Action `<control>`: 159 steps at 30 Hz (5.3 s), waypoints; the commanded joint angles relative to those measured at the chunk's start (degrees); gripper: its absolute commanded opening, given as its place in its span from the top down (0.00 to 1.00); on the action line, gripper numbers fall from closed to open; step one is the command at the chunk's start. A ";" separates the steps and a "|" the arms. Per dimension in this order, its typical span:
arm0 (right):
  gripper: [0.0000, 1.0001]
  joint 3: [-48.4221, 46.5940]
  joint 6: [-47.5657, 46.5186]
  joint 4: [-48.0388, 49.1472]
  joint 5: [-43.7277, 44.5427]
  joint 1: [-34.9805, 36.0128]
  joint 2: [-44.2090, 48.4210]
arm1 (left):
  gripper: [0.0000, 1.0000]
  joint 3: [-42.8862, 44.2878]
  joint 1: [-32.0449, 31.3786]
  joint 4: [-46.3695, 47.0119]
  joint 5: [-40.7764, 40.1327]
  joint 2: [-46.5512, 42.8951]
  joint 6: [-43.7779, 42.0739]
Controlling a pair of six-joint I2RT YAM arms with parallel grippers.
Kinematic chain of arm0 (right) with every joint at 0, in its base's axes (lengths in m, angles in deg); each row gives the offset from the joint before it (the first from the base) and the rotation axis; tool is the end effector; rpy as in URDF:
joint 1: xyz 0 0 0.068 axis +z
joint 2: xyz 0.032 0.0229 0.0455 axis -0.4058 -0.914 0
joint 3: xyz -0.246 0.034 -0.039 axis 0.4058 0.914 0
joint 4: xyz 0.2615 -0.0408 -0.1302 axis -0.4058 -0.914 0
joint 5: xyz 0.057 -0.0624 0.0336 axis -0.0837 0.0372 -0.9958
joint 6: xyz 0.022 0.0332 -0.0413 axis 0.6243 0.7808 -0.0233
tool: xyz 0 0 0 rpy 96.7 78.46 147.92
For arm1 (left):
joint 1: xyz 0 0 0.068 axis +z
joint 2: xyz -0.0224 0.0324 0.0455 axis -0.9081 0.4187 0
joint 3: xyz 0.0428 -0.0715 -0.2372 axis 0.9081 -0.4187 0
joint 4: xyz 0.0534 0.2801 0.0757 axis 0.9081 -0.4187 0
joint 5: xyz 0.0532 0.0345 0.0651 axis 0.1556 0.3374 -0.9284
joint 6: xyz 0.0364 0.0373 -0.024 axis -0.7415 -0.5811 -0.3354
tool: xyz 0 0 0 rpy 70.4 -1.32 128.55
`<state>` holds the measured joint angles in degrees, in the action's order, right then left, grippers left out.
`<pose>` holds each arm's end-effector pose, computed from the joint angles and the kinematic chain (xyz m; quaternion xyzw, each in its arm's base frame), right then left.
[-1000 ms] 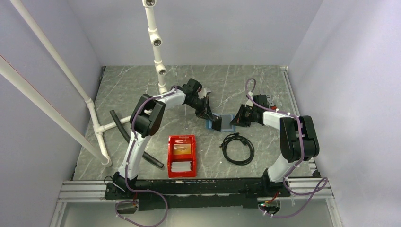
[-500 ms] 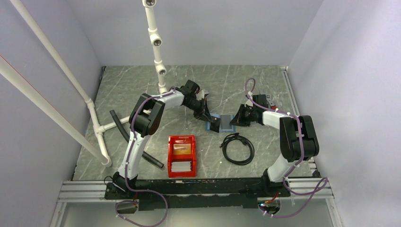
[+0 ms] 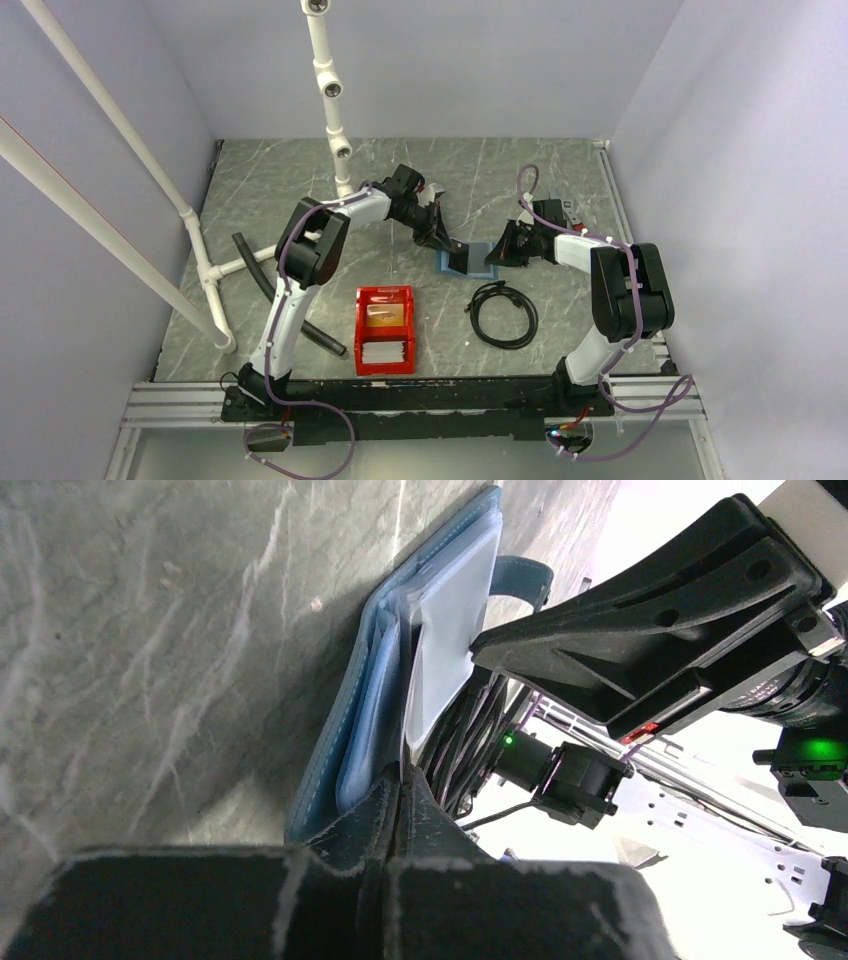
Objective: Put the credit cards into the card holder
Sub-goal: Insert the credit card into the card holder.
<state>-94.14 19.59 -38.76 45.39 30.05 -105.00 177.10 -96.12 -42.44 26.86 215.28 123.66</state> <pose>0.3293 0.0556 0.0887 0.0823 0.9208 0.3165 0.2124 0.4220 -0.2897 0.0839 -0.0340 -0.8719 0.4850 0.0582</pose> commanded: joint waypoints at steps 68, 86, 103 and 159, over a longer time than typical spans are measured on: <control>1.00 -1.33 -2.07 -1.97 3.22 0.99 -2.31 | 1.00 5.34 -1.20 -2.33 -1.16 2.99 -1.39; 1.00 -1.22 -2.16 -2.08 3.48 0.96 -2.28 | 1.00 4.15 -0.13 4.10 -1.48 3.59 2.01; 0.74 -2.41 -3.43 -7.90 10.91 0.76 4.16 | 1.00 0.04 -1.98 5.52 -6.03 1.56 0.87; 1.00 -2.63 -1.94 -0.30 1.00 0.04 -2.27 | 0.53 12.58 -14.30 -4.81 -21.97 -1.07 -13.90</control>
<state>-95.96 17.39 -42.10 48.28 29.00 -106.68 186.48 -106.85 -47.51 1.38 215.22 110.74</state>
